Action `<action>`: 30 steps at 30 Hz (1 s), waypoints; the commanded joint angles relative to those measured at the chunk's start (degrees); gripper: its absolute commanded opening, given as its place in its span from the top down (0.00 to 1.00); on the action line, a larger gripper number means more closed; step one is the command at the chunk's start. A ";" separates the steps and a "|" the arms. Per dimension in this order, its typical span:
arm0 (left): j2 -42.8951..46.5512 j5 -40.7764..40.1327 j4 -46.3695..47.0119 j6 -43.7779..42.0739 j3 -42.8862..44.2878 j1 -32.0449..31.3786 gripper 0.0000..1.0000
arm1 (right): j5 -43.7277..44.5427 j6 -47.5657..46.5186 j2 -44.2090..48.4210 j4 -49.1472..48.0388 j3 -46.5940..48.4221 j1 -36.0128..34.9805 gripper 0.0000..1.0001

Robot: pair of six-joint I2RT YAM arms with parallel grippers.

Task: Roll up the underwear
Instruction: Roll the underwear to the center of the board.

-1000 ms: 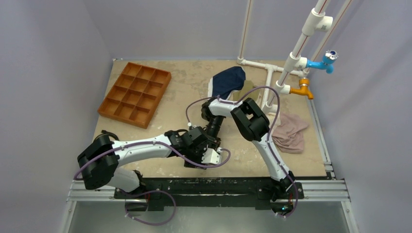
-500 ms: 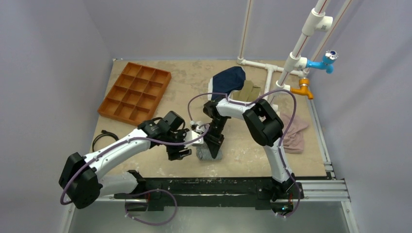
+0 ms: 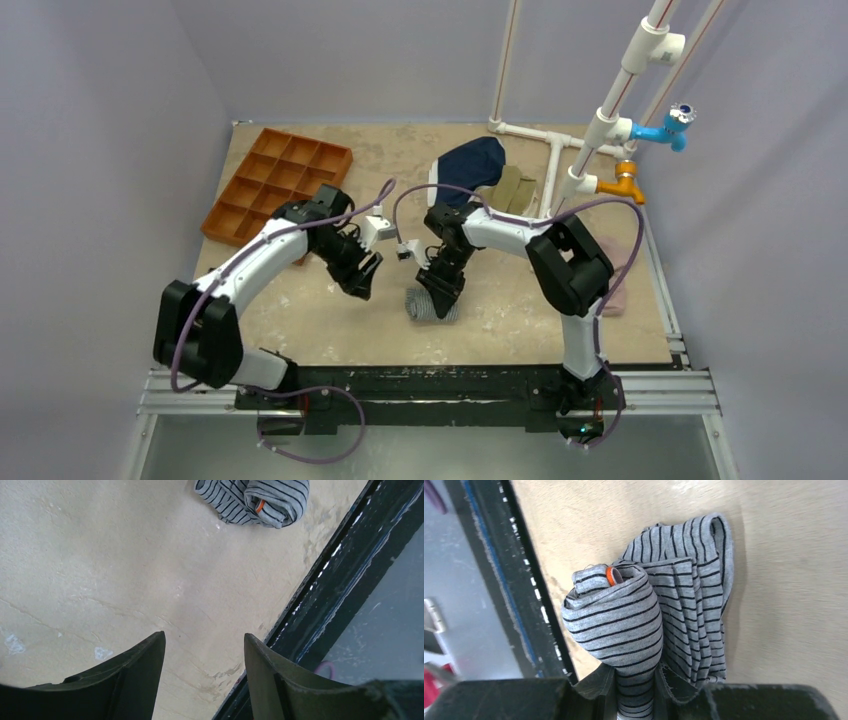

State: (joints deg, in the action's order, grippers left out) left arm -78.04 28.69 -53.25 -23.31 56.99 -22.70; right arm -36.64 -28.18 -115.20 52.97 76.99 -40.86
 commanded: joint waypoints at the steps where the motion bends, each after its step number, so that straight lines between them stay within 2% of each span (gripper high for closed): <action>1: -9.00 7.57 -4.70 3.68 6.44 3.09 0.43 | 11.47 -1.24 2.76 -11.98 -1.63 0.53 1.00; 6: -19.69 10.75 -6.96 7.03 12.71 5.90 0.44 | 12.50 -0.79 5.31 -14.27 -4.88 0.43 1.00; 14: -34.62 16.25 -9.43 13.15 24.95 6.09 0.50 | 11.86 -1.65 8.02 -16.24 -7.75 0.35 1.00; 20: -37.95 16.94 -7.19 16.41 26.75 4.88 0.54 | 12.02 -2.11 11.13 -18.14 -9.60 0.30 1.00; 30: -40.62 12.31 -4.62 21.71 29.56 -1.68 0.53 | 14.50 -2.50 13.19 -18.58 -8.98 -1.35 1.00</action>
State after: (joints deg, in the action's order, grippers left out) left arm -117.54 42.41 -59.27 -5.15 83.46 -22.72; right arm -24.49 -29.15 -104.07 36.07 68.07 -41.34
